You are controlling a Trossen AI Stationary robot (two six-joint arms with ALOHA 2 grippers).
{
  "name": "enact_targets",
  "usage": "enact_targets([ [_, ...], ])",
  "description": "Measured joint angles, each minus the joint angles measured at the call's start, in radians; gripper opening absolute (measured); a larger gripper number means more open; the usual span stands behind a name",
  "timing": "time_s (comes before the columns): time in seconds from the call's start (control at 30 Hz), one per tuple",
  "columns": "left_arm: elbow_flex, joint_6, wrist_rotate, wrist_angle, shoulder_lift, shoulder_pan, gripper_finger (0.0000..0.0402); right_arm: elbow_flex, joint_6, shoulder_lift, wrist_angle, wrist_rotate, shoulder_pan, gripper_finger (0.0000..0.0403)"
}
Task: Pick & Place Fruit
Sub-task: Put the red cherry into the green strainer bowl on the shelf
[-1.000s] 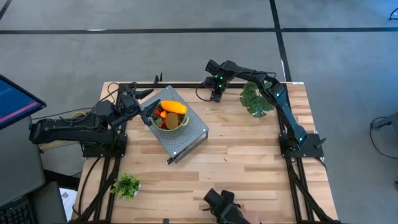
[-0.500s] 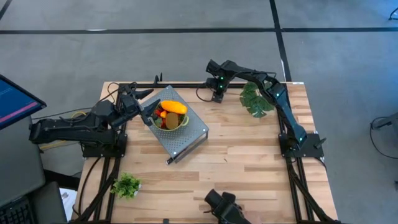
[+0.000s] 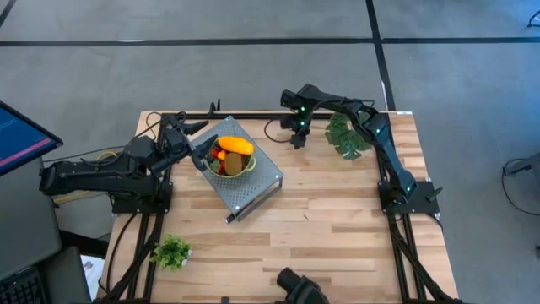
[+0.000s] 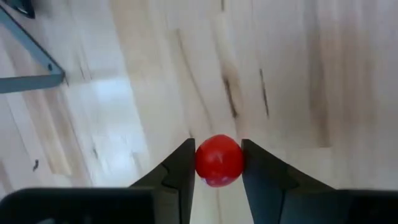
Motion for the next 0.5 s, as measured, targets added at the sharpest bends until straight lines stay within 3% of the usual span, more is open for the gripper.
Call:
enact_targets([
  [0.23,0.0,0.0,0.0,-0.017,0.0,0.0,0.0246,-0.012,-0.018,0.0,-0.108,-0.095,0.082,0.01],
  [0.5,0.0,-0.004,0.0,-0.042,0.0,0.0,0.0246,-0.131,-0.037,-0.016,-0.208,-0.195,0.201,0.01],
])
